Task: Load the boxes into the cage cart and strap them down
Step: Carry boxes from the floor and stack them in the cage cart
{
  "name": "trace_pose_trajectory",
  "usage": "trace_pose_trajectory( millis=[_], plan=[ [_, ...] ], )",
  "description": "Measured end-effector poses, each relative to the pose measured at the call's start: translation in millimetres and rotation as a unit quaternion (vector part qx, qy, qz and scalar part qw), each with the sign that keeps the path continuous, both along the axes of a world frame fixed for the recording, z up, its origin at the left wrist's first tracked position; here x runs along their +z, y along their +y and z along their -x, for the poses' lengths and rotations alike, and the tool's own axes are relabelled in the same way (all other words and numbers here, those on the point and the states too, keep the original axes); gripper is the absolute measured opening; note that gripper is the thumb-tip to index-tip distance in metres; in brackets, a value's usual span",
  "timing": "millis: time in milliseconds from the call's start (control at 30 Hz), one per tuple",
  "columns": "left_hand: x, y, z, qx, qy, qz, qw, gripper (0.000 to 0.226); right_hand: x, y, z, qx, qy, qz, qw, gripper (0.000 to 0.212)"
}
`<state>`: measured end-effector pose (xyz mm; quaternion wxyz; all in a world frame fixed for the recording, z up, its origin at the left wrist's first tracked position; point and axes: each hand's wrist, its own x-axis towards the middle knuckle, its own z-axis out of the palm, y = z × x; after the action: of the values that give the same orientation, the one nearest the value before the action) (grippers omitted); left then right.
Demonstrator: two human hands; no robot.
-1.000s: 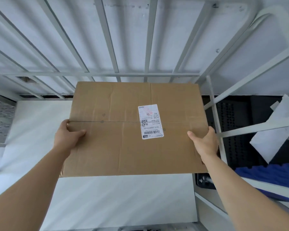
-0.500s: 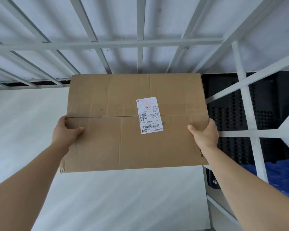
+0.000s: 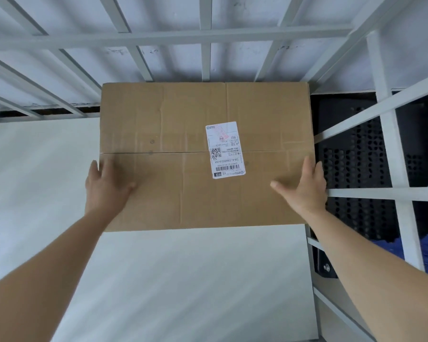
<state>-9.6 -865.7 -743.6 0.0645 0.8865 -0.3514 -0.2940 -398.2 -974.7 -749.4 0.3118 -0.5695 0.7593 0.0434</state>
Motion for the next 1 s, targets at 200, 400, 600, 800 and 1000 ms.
trace_pose_trajectory(
  millis=[200, 400, 600, 800, 1000],
  plan=[
    [6.0, 37.6, 39.1, -0.206, -0.082, -0.145, 0.964, 0.133, 9.7, 47.8, 7.6, 0.236, 0.128, -0.077, 0.960, 0.139],
    [7.3, 24.0, 37.8, -0.221, -0.095, -0.176, 0.955, 0.136, 13.2, 33.7, 4.4, 0.252, 0.148, -0.074, 0.953, 0.131],
    [25.8, 12.5, 34.0, -0.227, -0.070, -0.201, 0.950, 0.113, 29.9, 25.0, -6.5, 0.273, 0.177, -0.113, 0.939, 0.116],
    [85.2, 11.6, 41.0, -0.263, -0.101, -0.142, 0.949, 0.072, 87.5, 27.9, -30.4, 0.297, 0.132, -0.094, 0.941, 0.070],
    [178.8, 16.9, 52.4, -0.306, -0.140, -0.132, 0.932, 0.040, 173.3, 44.0, -53.5, 0.343, 0.121, -0.034, 0.931, 0.046]
  ],
)
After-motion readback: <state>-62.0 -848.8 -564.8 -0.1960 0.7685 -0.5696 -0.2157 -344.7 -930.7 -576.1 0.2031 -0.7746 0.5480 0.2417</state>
